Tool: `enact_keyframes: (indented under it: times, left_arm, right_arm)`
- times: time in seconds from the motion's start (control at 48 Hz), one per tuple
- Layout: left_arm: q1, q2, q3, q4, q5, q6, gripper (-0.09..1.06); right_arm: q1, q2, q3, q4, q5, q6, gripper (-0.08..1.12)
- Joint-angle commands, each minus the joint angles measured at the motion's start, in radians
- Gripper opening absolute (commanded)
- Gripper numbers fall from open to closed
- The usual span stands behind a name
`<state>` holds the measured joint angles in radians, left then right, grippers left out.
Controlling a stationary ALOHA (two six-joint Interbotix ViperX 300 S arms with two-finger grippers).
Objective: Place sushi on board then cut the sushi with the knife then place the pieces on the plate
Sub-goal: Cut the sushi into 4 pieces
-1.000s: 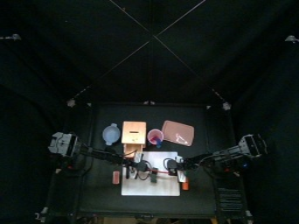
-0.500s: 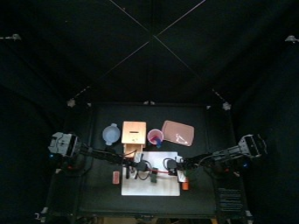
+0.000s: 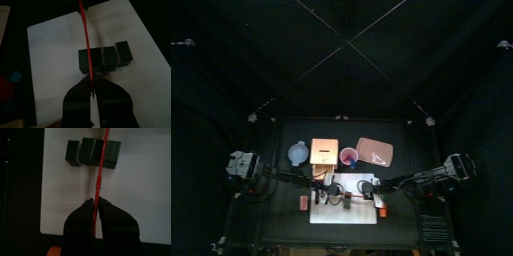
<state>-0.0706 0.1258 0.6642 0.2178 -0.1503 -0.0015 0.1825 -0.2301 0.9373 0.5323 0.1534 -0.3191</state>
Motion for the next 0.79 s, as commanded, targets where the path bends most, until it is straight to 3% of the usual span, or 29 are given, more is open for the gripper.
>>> enact_keyframes:
  times: [0.021,0.292,0.5,0.792]
  left_arm:
    - [0.032,-0.003,-0.014,0.000,-0.006,0.005,0.35]
    - [0.031,0.026,-0.014,0.000,-0.005,0.003,0.35]
    - [0.008,0.038,-0.012,0.000,-0.002,0.005,0.35]
    - [-0.014,0.052,-0.025,0.000,0.086,0.003,0.35]
  right_arm:
    - [0.012,-0.003,-0.032,0.003,-0.003,-0.005,0.38]
    - [0.015,0.032,-0.038,0.003,-0.008,-0.005,0.38]
    - [0.017,0.071,-0.043,0.000,-0.008,-0.005,0.38]
    - [0.017,0.112,-0.054,-0.002,0.000,-0.005,0.38]
